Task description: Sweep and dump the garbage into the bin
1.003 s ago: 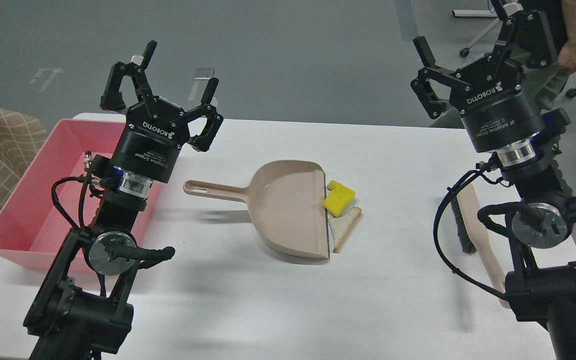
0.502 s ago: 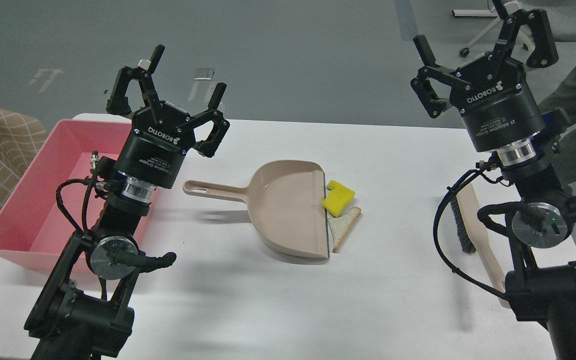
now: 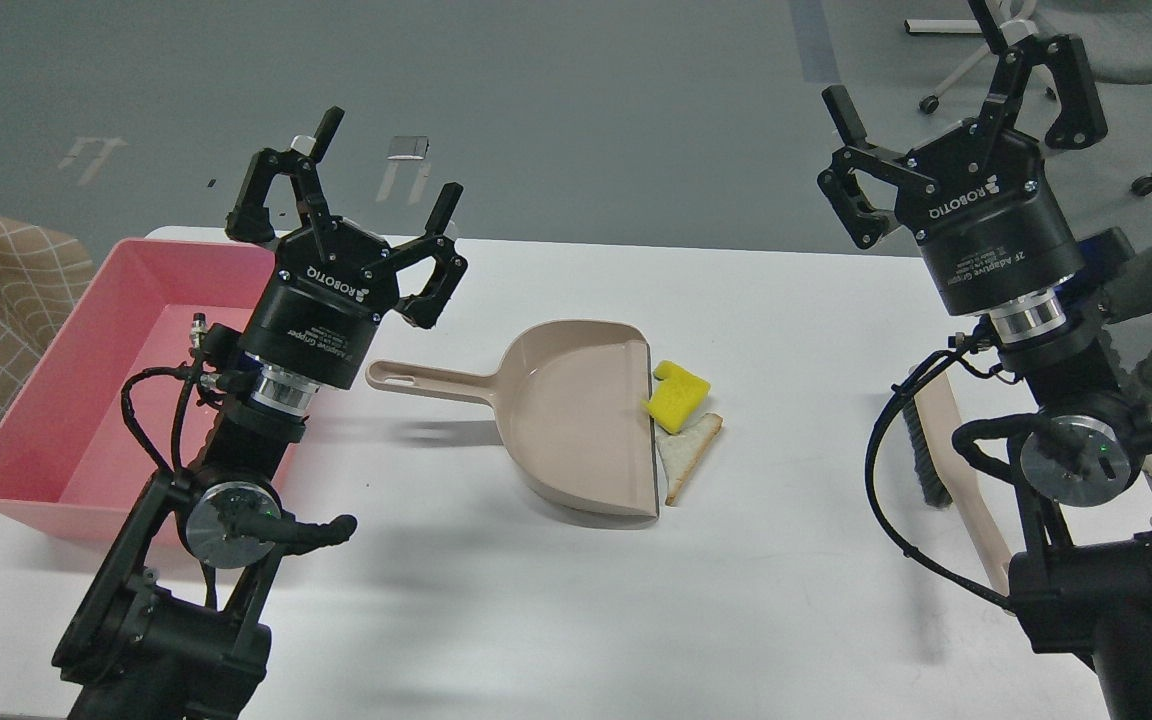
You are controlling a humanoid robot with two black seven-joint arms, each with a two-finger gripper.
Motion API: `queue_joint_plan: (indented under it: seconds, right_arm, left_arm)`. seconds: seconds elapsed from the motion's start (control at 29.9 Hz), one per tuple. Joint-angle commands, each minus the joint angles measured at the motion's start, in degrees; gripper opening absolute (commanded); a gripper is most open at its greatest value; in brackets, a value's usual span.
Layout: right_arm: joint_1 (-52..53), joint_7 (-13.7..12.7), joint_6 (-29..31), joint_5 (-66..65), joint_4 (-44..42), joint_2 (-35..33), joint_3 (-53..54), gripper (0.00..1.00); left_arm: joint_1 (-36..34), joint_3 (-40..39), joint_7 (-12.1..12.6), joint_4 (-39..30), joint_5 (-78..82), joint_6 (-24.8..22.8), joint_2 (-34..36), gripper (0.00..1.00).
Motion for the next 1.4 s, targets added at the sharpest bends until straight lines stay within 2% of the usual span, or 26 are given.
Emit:
queue_joint_plan:
  seconds: [0.0,0.1,0.23,0.84,0.97,1.1,1.2,1.37]
  right_arm:
    - [-0.39,0.00,0.00,0.00,0.00,0.00,-0.16,1.00]
    - [-0.48,0.00,0.00,0.00,0.00,0.00,-0.16,1.00]
    - [-0.48,0.00,0.00,-0.09,0.00,0.00,-0.25,1.00]
    - [-0.57,-0.09,0.00,-0.26,0.53,0.00,-0.34,1.00]
    - [-0.92,0.00,0.00,-0.26,0.62,0.00,-0.34,1.00]
    - [-1.18,0.00,0.00,-0.26,0.70,0.00,-0.25,1.00]
    - [-1.27,0.00,0.00,-0.26,0.62,0.00,-0.25,1.00]
    - [-1.89,0.00,0.00,-0.26,0.79,0.00,-0.25,1.00]
  left_arm:
    - [-0.63,-0.11,-0.09,0.00,-0.09,0.20,0.00,0.98]
    - [-0.81,-0.29,-0.62,0.09,-0.09,0.55,-0.09,0.98]
    - [-1.60,-0.73,-0.88,0.09,-0.26,3.27,-0.44,0.98]
    - [-2.57,0.06,-0.18,1.05,0.44,4.68,0.18,0.98]
    - [-2.39,0.06,-1.76,0.97,5.26,7.31,-0.26,0.98]
    - [-2.56,1.46,-8.25,0.79,14.75,13.02,-0.70,0.98]
    - [-2.83,2.70,-8.62,0.62,15.12,15.39,-0.70,0.98]
    - [-2.74,5.15,-8.71,0.35,15.64,15.67,-0.70,0.98]
